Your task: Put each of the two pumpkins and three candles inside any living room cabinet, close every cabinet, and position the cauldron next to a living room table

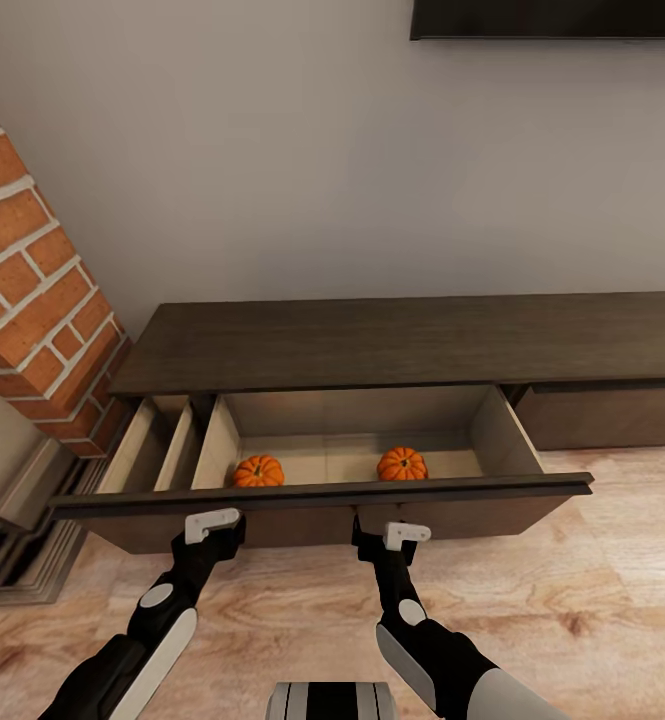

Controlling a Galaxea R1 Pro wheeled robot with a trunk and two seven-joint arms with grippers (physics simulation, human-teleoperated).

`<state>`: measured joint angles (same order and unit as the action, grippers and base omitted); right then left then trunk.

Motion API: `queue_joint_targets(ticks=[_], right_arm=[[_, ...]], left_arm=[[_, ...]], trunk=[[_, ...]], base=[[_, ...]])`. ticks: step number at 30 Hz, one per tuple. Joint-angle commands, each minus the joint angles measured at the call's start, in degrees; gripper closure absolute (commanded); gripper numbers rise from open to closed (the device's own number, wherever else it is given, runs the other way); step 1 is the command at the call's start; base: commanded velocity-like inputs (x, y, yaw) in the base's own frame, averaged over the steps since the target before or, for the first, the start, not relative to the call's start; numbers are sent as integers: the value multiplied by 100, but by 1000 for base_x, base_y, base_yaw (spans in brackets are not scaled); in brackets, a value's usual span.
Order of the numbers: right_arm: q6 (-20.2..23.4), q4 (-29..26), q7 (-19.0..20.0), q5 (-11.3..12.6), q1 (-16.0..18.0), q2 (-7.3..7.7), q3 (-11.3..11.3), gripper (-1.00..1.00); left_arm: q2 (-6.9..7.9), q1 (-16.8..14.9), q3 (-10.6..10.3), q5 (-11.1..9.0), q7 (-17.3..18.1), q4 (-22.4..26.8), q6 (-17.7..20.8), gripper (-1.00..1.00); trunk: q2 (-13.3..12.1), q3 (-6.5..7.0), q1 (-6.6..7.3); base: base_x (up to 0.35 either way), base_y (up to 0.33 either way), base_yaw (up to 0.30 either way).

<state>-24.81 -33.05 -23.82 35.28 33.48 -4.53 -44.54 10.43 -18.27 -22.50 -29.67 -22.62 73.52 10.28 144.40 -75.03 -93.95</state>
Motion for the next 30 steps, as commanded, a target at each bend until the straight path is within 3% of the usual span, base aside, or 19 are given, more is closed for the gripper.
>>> queue_joint_targets(ticks=[1, 5, 8, 11, 16, 30], right_arm=[[-40, 0, -35, 58, 10, 5, -48, -100], [-41, 0, -35, 58, 10, 5, -49, -100], [-42, 0, -35, 58, 10, 5, -52, -100], [-39, 0, -35, 58, 10, 5, -52, -100], [-39, 0, -35, 58, 10, 5, -55, -100], [-38, 0, -35, 57, 10, 5, -53, -100]], left_arm=[[15, -3, -22, -39, -49, 12, -19, -100], [27, 122, -35, -34, -42, 19, -223, -100], [29, 244, -66, 4, -41, 15, -674, -100], [24, 335, -76, 248, -45, -1, -951, -100], [13, 365, -76, 376, -45, -20, -1020, -100], [-23, 368, -62, 391, -39, -57, -1012, -100]], trunk=[[2, -4, 1], [2, -4, 1], [2, -4, 1], [2, -4, 1], [2, -4, 1], [2, -4, 1]], base=[[0, 0, 0], [0, 0, 0], [0, 0, 0], [0, 0, 0], [1, 0, 0], [88, 6, 0]])
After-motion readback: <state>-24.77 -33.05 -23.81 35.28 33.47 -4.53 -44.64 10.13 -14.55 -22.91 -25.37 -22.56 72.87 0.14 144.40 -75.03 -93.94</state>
